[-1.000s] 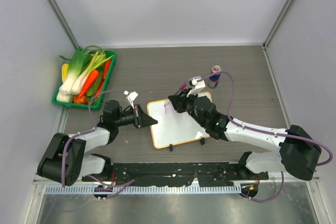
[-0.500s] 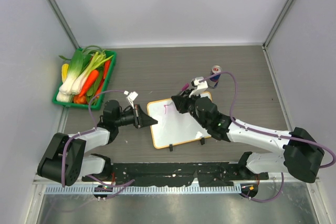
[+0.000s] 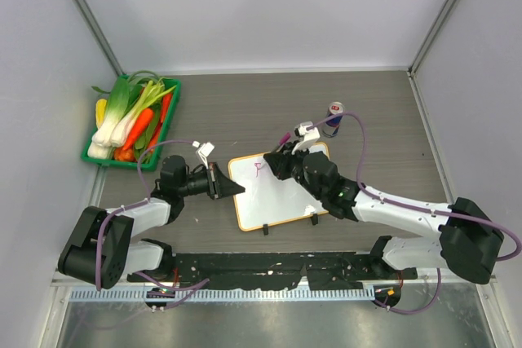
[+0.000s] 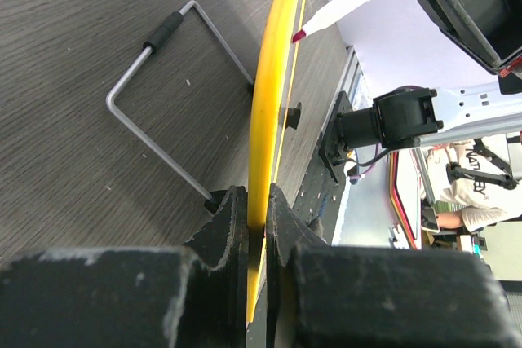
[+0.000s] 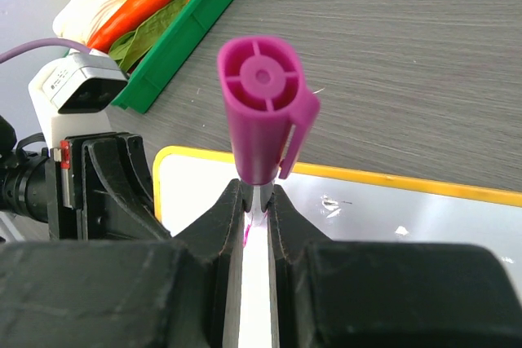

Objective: Write a sentence on the whiteboard

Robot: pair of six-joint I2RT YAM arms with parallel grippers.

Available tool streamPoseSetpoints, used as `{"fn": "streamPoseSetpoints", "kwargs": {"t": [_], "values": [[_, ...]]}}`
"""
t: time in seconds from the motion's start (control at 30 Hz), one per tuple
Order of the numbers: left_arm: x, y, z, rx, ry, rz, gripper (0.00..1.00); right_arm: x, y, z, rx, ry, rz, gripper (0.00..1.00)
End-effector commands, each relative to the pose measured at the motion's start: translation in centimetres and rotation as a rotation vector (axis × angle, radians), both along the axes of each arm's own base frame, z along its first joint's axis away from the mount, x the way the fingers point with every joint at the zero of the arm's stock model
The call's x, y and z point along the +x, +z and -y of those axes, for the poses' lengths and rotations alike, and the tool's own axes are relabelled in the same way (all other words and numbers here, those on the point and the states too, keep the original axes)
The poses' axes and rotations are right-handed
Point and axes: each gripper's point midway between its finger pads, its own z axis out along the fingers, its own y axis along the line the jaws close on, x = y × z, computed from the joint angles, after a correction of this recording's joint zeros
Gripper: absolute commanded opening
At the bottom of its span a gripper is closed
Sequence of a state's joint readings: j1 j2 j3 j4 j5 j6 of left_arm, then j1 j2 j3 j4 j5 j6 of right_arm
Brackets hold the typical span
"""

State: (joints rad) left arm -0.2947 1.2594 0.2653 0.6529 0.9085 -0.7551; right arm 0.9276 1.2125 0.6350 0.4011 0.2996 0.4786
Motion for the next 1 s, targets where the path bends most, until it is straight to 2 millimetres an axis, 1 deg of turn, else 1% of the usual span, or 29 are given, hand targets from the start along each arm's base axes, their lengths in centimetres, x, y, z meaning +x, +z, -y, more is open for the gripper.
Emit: {"fn": "streamPoseSetpoints", "kwargs": {"t": [0.0,0.13,0.37,0.7,0.8,0.97], "values": [[1.1,-1.4,-0.6,0.067,0.059,0.019,0.0,-0.1,-0.9,-0.6,-0.004,0.026,-0.017,0.01],[1.1,-1.5,-0.6,0.068,0.059,0.018,0.0,0.1,-1.3,-0.3,-0.023,0.008,-0.024,0.01],[1.1,-1.4,-0.6,0.066,0.059,0.019,0.0,-0.1,-2.0,1.2,-0.048,-0.034,-0.031,0.01],[1.1,-1.5,-0.6,0.068,0.058,0.018,0.0,-0.6,-3.3,2.6,-0.073,-0.062,-0.049,0.01],[1.1,-1.4,-0.6,0.067,0.061,0.019,0.0,-0.7,-3.0,2.7,-0.067,-0.064,-0.044,0.01],[1.1,-1.4,-0.6,0.068,0.059,0.019,0.0,-0.7,-1.1,2.1,-0.034,-0.045,-0.018,0.01]]}}
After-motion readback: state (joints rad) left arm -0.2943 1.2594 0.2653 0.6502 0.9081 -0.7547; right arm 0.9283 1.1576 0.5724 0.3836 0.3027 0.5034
